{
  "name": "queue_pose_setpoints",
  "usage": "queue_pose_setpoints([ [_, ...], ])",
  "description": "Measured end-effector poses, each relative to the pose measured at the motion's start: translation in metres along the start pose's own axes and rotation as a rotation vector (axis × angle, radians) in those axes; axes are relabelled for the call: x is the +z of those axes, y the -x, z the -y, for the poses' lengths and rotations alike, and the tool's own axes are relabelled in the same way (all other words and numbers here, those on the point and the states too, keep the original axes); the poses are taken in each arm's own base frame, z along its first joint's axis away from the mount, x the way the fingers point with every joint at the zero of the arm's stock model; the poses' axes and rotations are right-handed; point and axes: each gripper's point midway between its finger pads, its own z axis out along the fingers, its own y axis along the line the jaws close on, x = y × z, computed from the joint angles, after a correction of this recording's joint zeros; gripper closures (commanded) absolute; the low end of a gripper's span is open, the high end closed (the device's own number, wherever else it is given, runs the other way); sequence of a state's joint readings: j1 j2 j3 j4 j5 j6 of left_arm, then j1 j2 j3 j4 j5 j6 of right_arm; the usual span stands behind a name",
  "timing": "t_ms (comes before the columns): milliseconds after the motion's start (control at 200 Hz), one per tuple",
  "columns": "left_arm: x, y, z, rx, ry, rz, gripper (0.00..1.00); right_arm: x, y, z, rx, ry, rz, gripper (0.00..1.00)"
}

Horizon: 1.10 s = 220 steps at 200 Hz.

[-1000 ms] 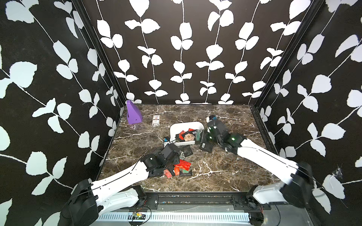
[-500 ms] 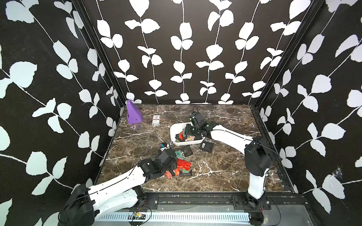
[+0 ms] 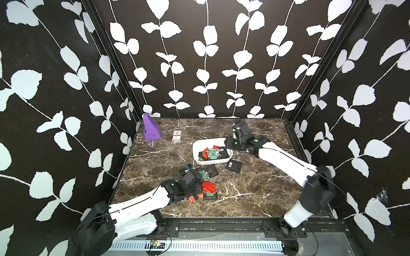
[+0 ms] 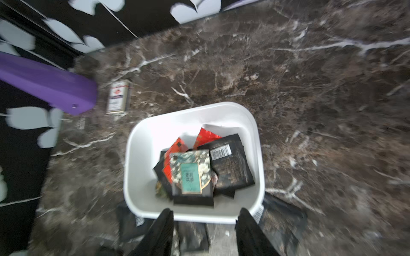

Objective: Put the tea bags into the storage box
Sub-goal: Place the tea bag in the storage box, then pick up the tea bag from the center of the board.

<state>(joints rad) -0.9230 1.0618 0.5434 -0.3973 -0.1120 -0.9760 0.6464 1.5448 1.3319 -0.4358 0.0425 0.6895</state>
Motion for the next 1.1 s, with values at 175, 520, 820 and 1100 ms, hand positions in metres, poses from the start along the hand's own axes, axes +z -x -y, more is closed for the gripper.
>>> queue_pose_setpoints([
  [175,0.01,-0.004,-0.005,0.03,0.044,-0.027,0.86,-0.047,-0.037,0.015,0.004,0.043,0.015,0.52],
  [520,0.02,0.009,0.004,0.056,0.06,0.008,0.99,-0.032,-0.188,0.02,0.116,0.094,-0.207,0.5],
  [820,0.037,0.004,-0.001,0.064,0.097,-0.016,1.0,-0.001,-0.241,-0.004,0.23,0.128,-0.285,0.5],
  [1100,0.04,0.008,0.001,0.049,0.084,0.007,1.0,0.029,-0.265,-0.008,0.271,0.109,-0.336,0.51],
])
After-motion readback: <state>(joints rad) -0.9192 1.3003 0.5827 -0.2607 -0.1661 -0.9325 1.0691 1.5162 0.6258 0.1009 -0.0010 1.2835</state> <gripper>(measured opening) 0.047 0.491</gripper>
